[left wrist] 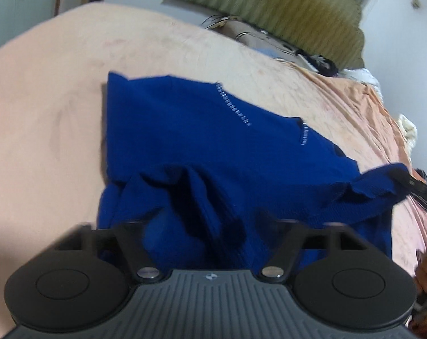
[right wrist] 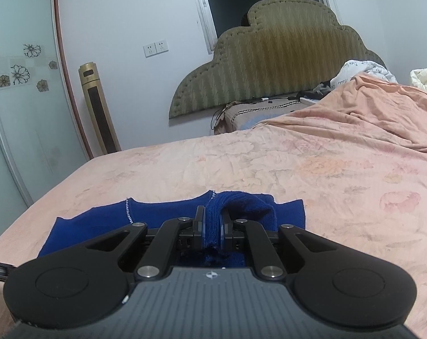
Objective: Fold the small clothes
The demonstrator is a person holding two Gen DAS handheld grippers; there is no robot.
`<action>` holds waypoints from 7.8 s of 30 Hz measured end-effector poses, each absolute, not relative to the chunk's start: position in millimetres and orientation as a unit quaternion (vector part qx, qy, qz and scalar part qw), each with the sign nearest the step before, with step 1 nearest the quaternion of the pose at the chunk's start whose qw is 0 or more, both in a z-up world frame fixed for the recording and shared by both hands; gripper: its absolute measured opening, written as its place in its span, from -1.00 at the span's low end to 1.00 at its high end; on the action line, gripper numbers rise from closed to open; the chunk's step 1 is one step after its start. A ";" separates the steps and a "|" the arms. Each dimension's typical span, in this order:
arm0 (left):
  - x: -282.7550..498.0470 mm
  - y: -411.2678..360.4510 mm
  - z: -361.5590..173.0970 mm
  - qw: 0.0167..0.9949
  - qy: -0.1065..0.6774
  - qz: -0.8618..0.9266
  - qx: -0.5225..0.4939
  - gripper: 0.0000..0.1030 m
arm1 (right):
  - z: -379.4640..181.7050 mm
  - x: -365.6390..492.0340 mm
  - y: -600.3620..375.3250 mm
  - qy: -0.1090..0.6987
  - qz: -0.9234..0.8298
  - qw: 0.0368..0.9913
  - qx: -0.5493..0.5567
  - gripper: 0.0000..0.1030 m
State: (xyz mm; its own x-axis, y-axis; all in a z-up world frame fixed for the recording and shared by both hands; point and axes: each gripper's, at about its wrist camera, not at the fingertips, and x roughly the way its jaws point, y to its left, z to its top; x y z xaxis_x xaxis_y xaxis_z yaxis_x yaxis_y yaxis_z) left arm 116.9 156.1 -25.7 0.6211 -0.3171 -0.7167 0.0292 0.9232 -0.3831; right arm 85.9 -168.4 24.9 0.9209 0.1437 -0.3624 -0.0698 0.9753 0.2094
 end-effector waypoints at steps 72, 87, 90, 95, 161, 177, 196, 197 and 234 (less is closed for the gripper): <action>200.6 121.9 59.3 0.954 0.296 -0.025 -0.043 -0.84 | 46.1 140.2 -175.2 0.152 0.034 0.983 0.096 -0.75; 267.1 119.5 1.7 0.914 0.399 -0.036 -0.057 -0.84 | -2.0 200.6 -183.0 0.236 0.029 0.962 0.132 -0.68; 274.1 127.1 -2.5 0.903 0.421 -0.048 -0.078 -0.83 | -6.6 212.7 -185.0 0.261 0.042 0.955 0.135 -0.58; 292.4 157.1 -5.2 0.874 0.446 -0.065 -0.181 -0.70 | -7.3 236.7 -199.1 0.279 0.065 0.939 0.190 0.05; 110.5 189.8 -42.0 0.917 0.399 -0.026 0.005 0.50 | -34.2 106.8 -68.1 0.335 0.136 0.924 -0.128 0.66; 100.7 182.4 -39.0 0.918 0.397 -0.009 0.001 0.47 | -24.9 106.7 -46.0 0.318 0.160 0.932 -0.066 0.71; 120.8 194.9 -24.7 0.916 0.399 -0.030 -0.027 0.48 | -23.9 91.0 -15.0 0.278 0.156 0.936 -0.147 0.71; 126.3 198.5 -24.3 0.914 0.402 -0.033 -0.035 0.48 | -23.8 88.3 -10.1 0.272 0.158 0.936 -0.158 0.71; 322.5 227.6 -50.1 0.822 0.450 -0.199 -0.287 0.54 | -65.6 108.2 153.7 0.170 0.182 0.895 -0.371 -0.21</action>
State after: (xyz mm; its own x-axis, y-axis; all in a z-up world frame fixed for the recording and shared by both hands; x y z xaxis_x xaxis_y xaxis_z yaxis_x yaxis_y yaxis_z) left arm 322.5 227.6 -50.1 0.5161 -0.5854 -0.6252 0.0682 0.7558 -0.6513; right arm 108.2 153.7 -65.6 0.8756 0.1996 -0.4399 -0.4522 0.6589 -0.6011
